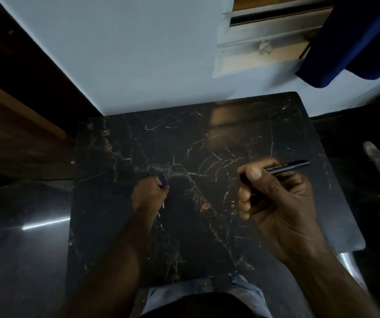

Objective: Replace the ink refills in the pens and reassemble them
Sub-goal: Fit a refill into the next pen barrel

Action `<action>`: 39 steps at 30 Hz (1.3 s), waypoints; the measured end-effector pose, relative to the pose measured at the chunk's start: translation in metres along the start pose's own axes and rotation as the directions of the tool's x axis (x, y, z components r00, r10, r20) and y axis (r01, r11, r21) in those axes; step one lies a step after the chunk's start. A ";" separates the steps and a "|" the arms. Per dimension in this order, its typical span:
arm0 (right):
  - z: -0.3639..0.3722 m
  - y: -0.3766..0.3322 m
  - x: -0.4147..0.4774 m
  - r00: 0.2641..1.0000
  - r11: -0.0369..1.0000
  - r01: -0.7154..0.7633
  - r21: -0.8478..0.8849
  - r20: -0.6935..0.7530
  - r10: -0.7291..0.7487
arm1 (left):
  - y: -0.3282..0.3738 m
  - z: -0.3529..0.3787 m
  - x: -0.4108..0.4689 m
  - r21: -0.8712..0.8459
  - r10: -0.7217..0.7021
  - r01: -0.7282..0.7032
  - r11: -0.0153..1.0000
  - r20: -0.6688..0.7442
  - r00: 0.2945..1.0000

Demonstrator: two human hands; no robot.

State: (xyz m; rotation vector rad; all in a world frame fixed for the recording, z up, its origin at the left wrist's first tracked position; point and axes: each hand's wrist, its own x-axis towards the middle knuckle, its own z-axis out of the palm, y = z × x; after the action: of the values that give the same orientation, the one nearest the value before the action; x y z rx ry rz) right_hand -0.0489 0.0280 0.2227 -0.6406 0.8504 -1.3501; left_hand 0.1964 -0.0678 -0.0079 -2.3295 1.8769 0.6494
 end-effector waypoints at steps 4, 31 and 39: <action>-0.016 -0.005 -0.006 0.999 1.000 -0.012 0.000 -0.039 0.012 | 0.003 0.006 -0.001 0.068 0.022 -0.027 0.997 0.064 0.998; -0.003 -0.048 0.019 0.972 0.970 0.224 0.092 0.046 -0.229 | 0.138 -0.197 -0.146 -0.881 0.275 -0.418 -0.222 -0.467 0.840; 0.008 -0.039 0.018 0.974 0.975 0.214 0.057 0.065 -0.217 | 0.129 -0.192 -0.154 -0.889 0.305 -0.425 -0.171 -0.458 0.835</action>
State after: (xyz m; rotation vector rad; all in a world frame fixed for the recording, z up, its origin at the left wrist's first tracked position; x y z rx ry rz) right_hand -0.0639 0.0041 0.2566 -0.7537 0.7025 -1.5299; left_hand 0.1016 -0.0201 0.2490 -1.9494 2.5521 3.0514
